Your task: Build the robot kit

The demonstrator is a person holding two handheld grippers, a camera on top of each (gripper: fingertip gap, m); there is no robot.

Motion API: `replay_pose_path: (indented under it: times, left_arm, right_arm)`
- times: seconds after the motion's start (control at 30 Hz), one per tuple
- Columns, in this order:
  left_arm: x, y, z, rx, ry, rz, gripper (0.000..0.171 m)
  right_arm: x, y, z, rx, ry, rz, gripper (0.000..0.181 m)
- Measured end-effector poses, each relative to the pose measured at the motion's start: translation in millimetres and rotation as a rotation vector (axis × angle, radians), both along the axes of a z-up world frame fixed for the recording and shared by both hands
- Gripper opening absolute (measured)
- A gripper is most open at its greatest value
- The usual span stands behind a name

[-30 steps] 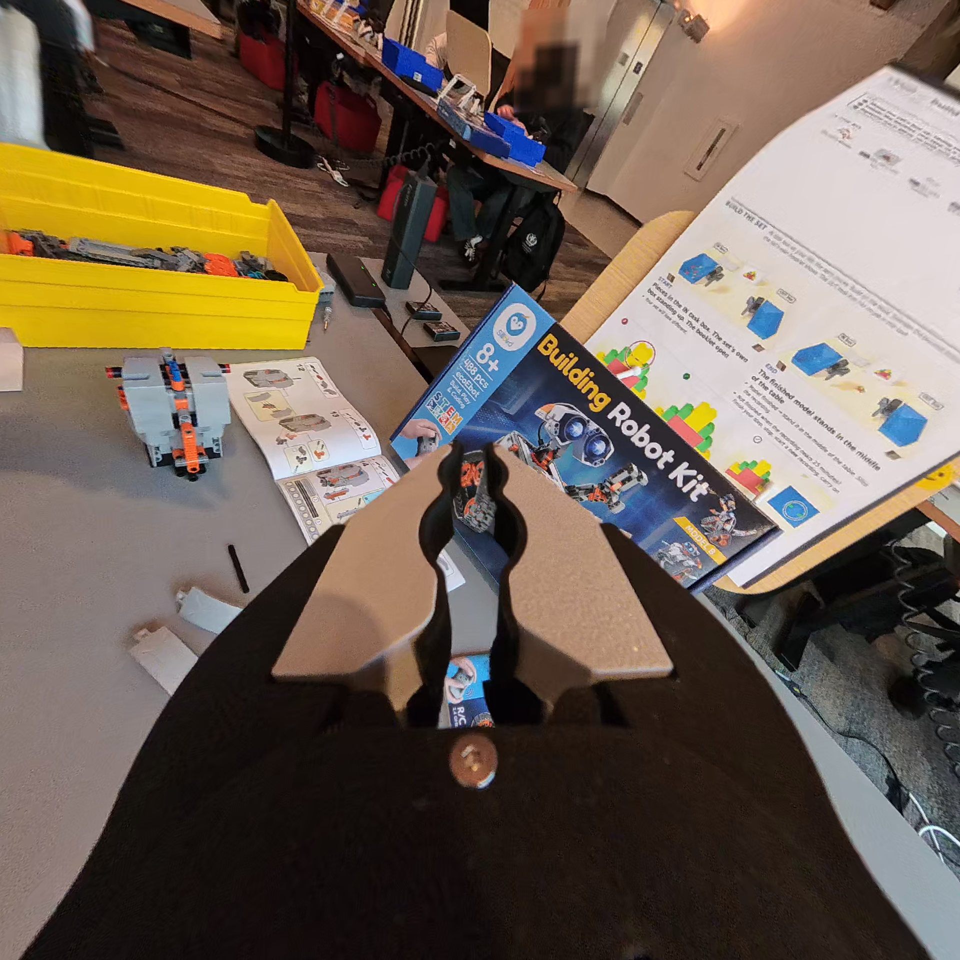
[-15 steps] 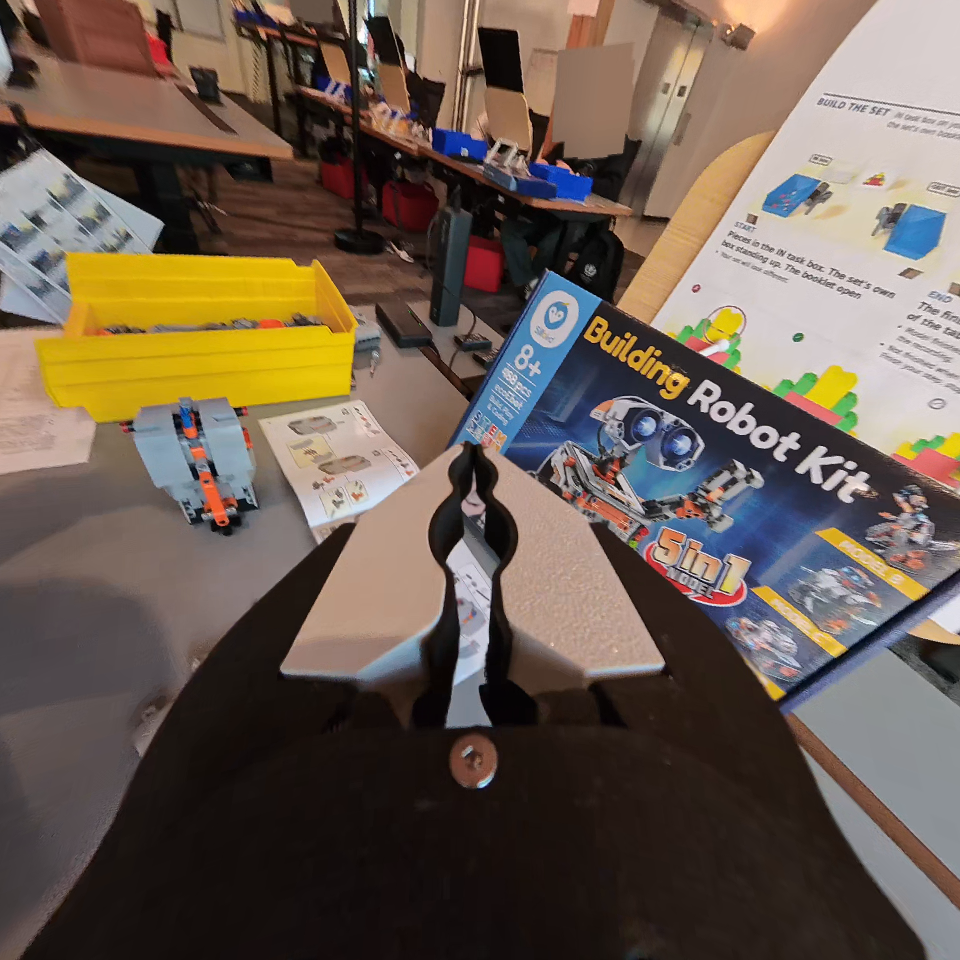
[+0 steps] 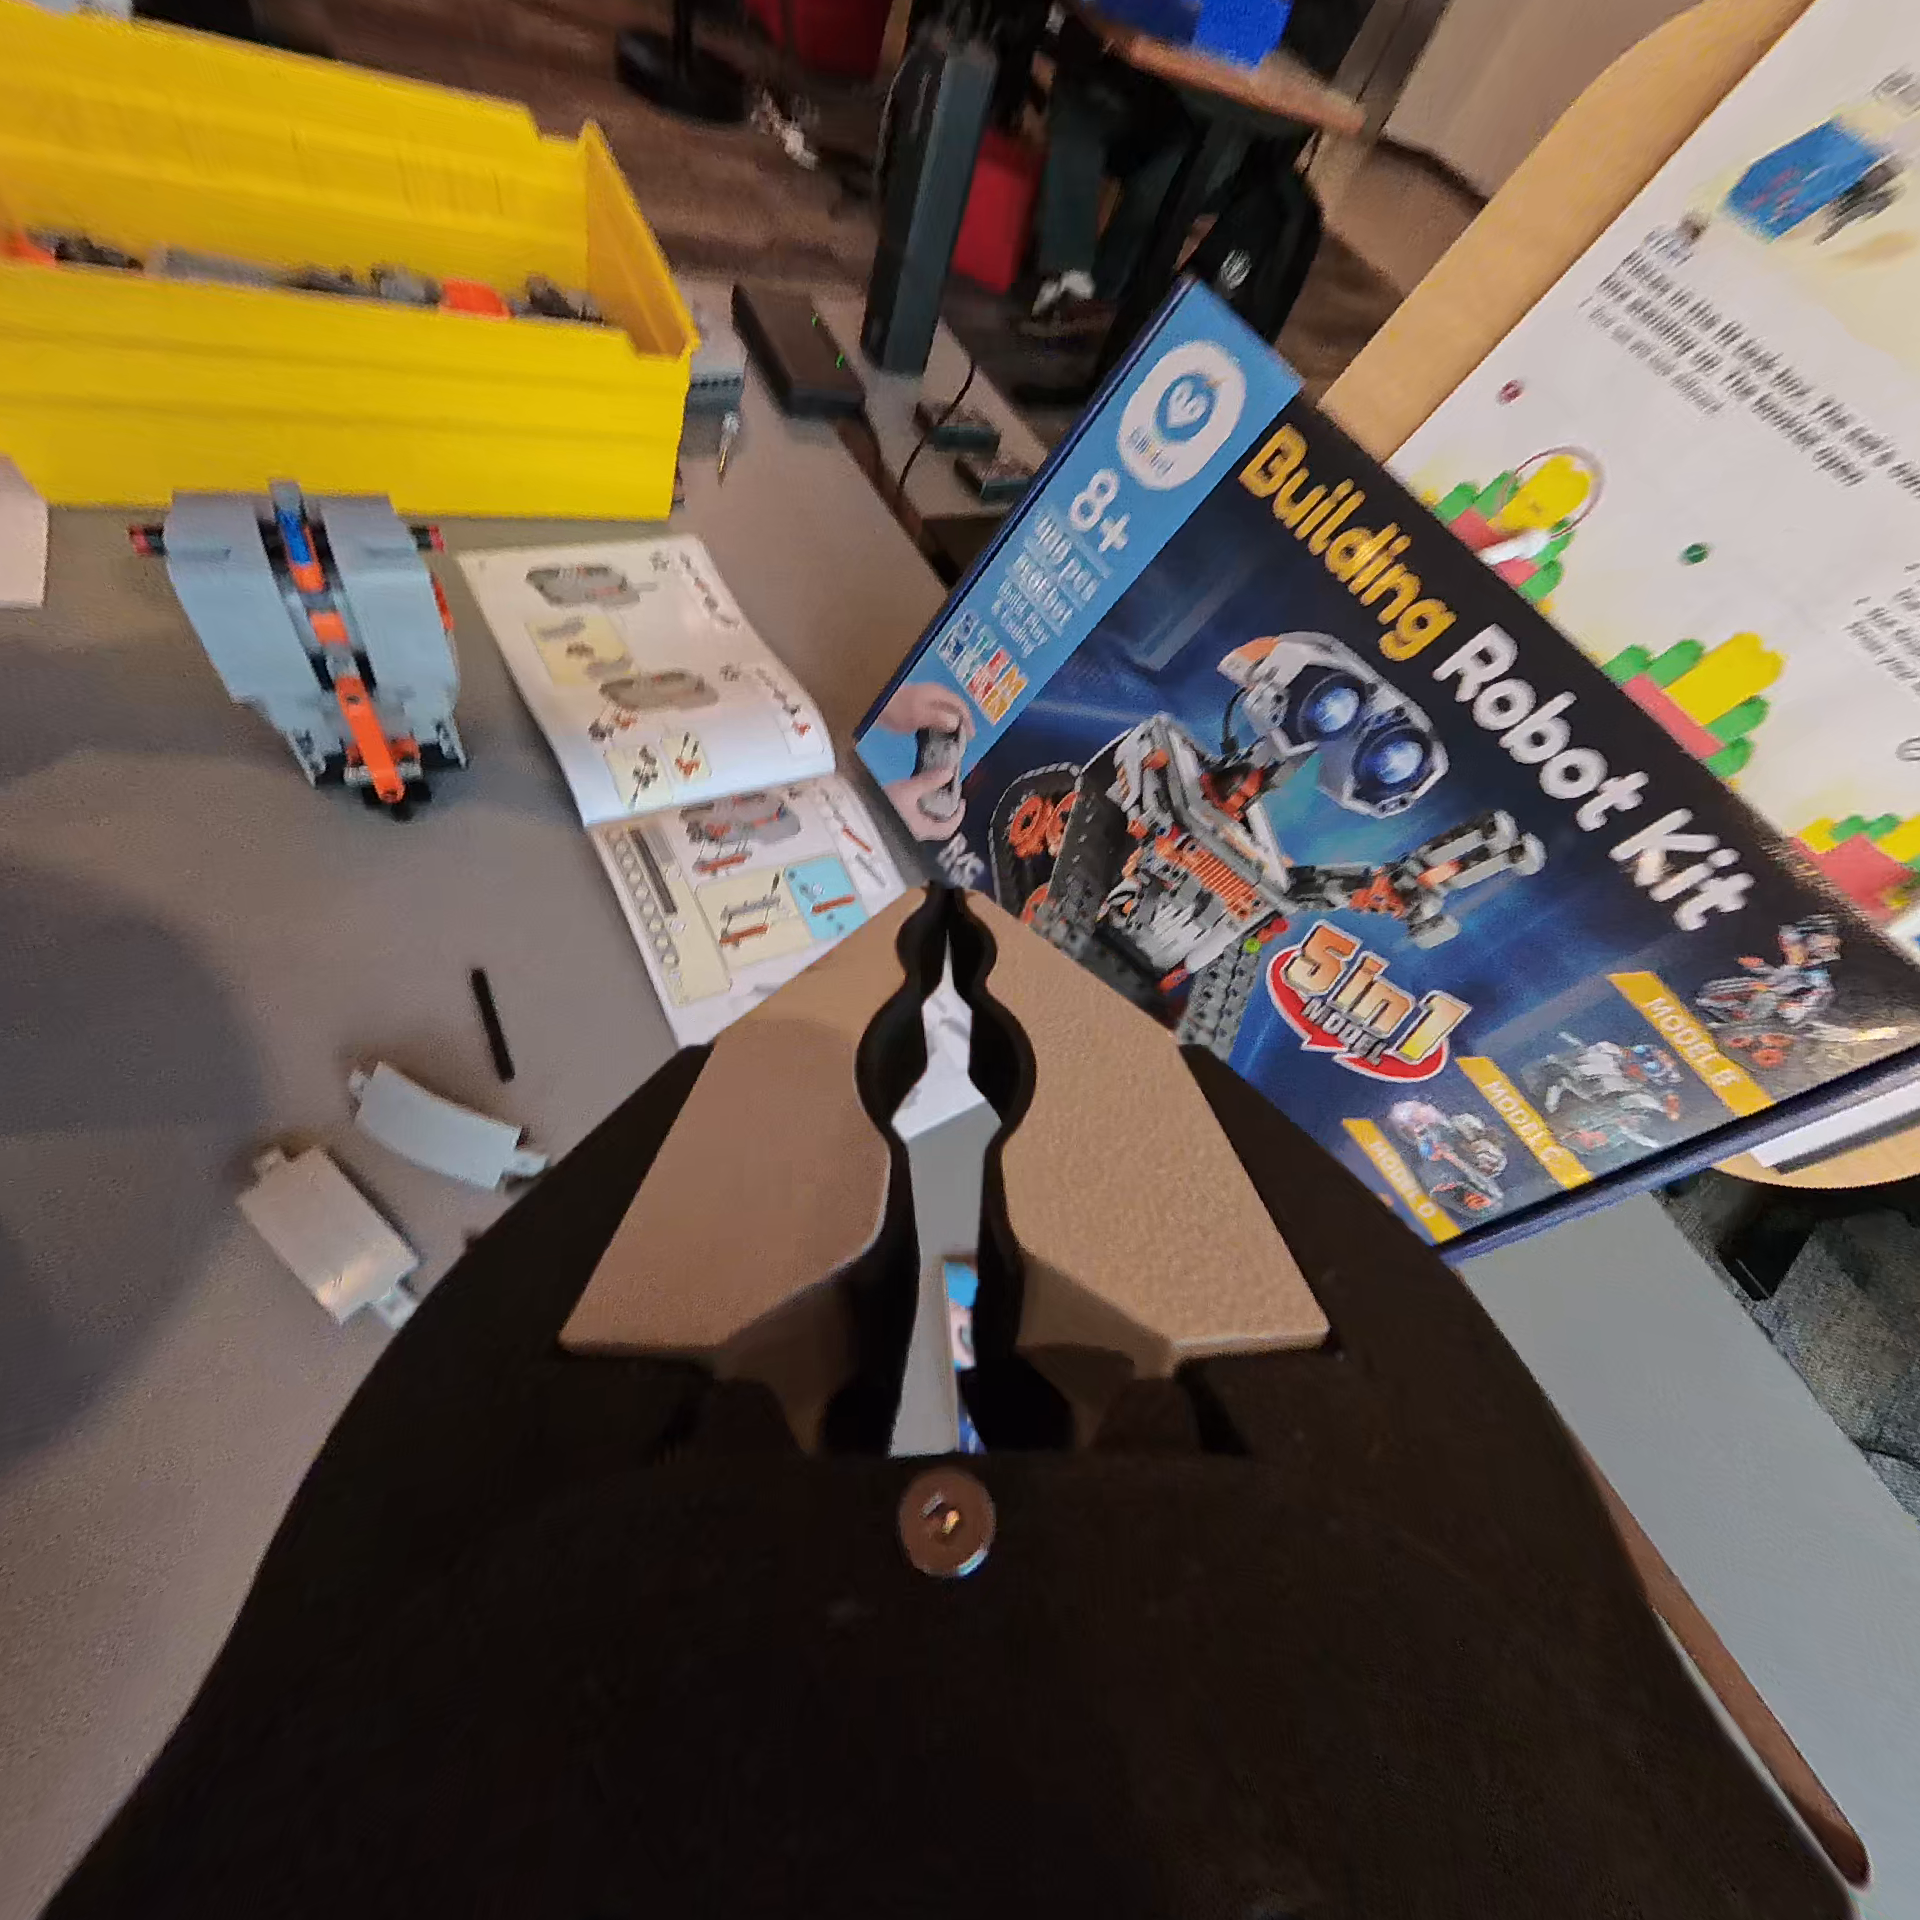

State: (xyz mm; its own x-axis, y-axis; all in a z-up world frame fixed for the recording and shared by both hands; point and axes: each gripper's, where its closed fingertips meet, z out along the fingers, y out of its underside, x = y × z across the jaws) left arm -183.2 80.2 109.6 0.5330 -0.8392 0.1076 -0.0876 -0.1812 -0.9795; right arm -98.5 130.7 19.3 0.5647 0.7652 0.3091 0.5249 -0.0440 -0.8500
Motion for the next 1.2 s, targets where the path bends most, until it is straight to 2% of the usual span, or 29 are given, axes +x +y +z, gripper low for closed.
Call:
replay_pose_path:
  times: [0.07, 0.13, 0.2, 0.23, 0.3, 0.37, 0.47, 0.7, 0.97, 1.2]
  left_arm:
    - [1, 0, -9, -0.017, 0.054, 0.002, 0.009]
    - [1, 1, -29, -0.066, 0.155, 0.006, 0.011]
    - [-5, 0, -65, -0.186, 0.327, 0.01, 0.009]
    - [-10, -4, -89, -0.281, 0.435, 0.012, 0.0]
    - [-19, -12, -133, -0.443, 0.624, -0.016, 0.0]
    - [-14, -14, -154, -0.515, 0.698, -0.052, 0.0]
    - [-1, -19, -171, -0.546, 0.746, -0.117, 0.0]
    - [-13, -33, -199, -0.691, 0.857, -0.146, 0.0]
    - [-20, -25, -185, -0.671, 0.794, -0.083, 0.004]
    - [-26, -28, -187, -0.697, 0.807, -0.082, 0.004]
  right_arm:
    - [1, -4, -15, -0.055, -0.067, 0.02, 0.0]
    - [6, -8, -33, -0.112, -0.138, 0.045, 0.0]
    - [11, -13, -50, -0.171, -0.198, 0.075, 0.0]
    - [15, -14, -58, -0.198, -0.219, 0.078, 0.0]
    - [28, -11, -75, -0.296, -0.233, 0.037, 0.0]
    - [38, -9, -89, -0.373, -0.221, 0.012, 0.0]
    - [52, -5, -105, -0.408, -0.248, -0.011, 0.005]
    - [64, -1, -122, -0.458, -0.277, -0.043, 0.015]
    - [40, -7, -128, -0.483, -0.265, 0.031, 0.016]
    - [32, -12, -143, -0.514, -0.328, 0.055, 0.017]
